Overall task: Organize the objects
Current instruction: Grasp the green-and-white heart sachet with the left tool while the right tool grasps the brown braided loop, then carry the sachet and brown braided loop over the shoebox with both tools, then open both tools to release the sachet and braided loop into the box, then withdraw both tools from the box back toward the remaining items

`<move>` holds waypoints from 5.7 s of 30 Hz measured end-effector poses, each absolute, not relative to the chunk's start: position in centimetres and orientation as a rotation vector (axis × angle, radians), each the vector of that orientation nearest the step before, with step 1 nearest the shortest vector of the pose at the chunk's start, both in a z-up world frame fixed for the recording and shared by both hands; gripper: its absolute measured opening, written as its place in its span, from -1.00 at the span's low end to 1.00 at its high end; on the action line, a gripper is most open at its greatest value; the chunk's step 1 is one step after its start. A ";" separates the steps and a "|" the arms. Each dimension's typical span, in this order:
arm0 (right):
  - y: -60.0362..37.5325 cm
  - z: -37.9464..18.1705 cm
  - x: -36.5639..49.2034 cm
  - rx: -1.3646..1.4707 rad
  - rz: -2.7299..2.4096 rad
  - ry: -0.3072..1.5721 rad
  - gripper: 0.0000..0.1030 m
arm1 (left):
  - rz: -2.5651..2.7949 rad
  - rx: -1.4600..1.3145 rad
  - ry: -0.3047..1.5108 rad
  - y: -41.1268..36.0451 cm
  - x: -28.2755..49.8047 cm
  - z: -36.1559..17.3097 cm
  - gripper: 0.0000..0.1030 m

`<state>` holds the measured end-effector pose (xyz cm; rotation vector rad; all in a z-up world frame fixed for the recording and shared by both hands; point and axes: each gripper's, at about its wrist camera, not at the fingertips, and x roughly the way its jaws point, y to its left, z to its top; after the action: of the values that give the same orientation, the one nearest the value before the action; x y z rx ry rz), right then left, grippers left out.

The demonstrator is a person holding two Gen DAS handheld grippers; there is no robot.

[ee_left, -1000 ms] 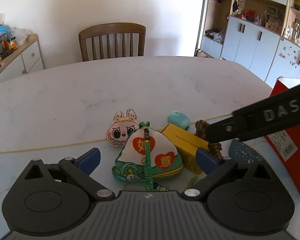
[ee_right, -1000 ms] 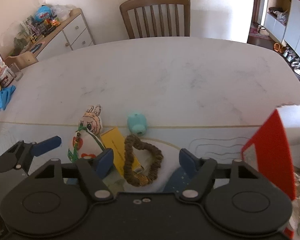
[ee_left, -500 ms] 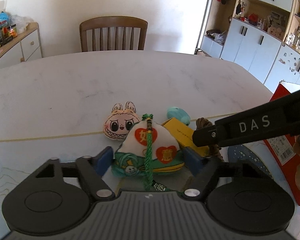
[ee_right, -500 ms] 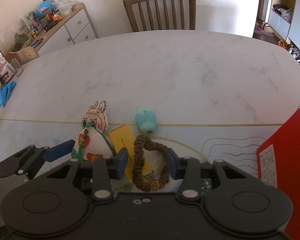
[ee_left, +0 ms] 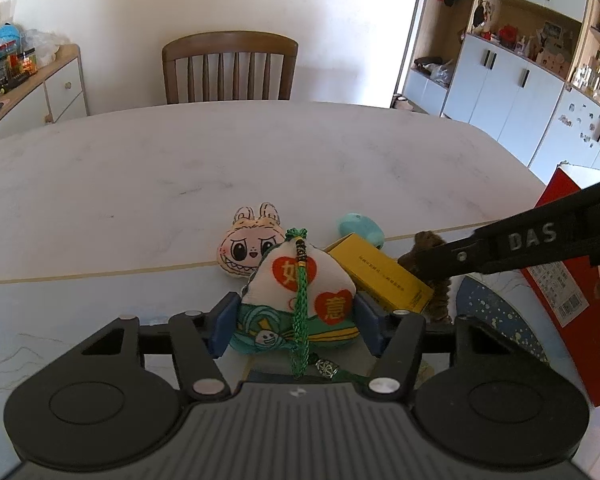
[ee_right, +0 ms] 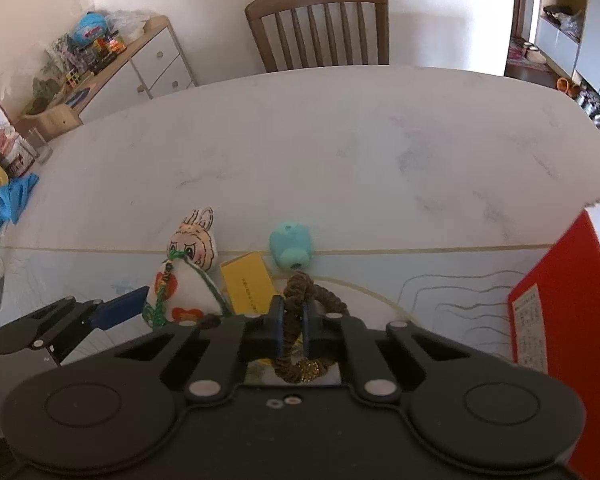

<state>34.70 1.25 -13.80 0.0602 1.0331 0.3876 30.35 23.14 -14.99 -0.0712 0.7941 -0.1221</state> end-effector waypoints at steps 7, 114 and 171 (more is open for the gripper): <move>-0.8 -12.2 33.1 0.072 0.372 1.010 -0.87 | -0.122 -0.056 0.800 23.2 29.6 -13.1 0.18; -33.0 -11.2 28.3 -0.039 0.418 0.973 -0.43 | -0.412 0.140 1.090 -11.9 30.9 -9.8 0.32; -10.4 -2.0 22.4 -0.113 0.515 0.803 0.87 | -0.191 -0.087 0.748 15.4 22.6 -0.1 0.79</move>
<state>22.39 -10.43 -2.04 -0.1133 0.8029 0.5153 22.61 15.38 -0.11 -0.0872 0.7476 -0.1915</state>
